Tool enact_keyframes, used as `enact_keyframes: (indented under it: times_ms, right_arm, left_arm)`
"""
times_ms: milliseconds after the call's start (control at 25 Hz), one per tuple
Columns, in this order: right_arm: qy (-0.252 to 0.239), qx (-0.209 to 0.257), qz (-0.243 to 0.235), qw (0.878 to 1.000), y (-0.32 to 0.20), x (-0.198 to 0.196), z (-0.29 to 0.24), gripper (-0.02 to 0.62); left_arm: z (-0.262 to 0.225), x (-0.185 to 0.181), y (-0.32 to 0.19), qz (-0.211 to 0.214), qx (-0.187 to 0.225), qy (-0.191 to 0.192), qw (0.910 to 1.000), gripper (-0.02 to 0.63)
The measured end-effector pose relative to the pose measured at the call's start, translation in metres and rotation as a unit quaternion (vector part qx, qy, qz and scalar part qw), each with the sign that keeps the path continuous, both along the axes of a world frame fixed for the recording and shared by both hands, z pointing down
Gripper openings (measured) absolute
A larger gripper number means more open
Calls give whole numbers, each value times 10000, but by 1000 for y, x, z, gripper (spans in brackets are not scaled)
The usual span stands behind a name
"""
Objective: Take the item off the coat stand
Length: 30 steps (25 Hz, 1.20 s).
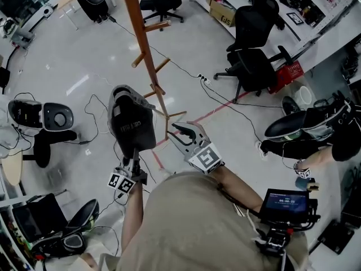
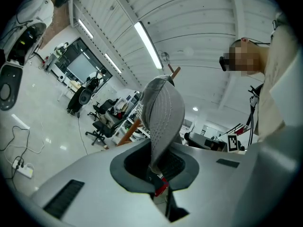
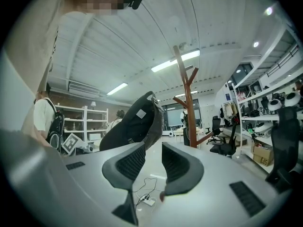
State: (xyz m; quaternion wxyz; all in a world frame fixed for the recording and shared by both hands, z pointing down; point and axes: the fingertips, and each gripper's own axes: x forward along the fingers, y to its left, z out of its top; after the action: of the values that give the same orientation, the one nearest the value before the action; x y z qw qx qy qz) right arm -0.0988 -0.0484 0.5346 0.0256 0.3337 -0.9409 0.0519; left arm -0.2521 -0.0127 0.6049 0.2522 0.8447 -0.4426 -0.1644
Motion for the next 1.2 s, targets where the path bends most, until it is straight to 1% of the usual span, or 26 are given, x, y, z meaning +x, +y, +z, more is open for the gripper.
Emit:
enact_keyframes:
  times_ms: [280, 560, 760, 1200]
  right_arm:
    - [37, 34, 103, 9999, -9, 1, -1, 114]
    - [62, -4, 113, 9999, -10, 4, 11, 114]
    - [273, 75, 57, 9996, -9, 4, 33, 114]
    - [279, 65, 107, 9995, -9, 4, 33, 112]
  left_arm:
    - [5, -2, -7, 68, -22, 1, 10000, 34]
    - [14, 5, -11, 104, -70, 9, 9999, 34]
    - [30, 5, -11, 117, -216, -123, 9996, 34]
    - [42, 4, -10, 117, -419, -78, 9990, 34]
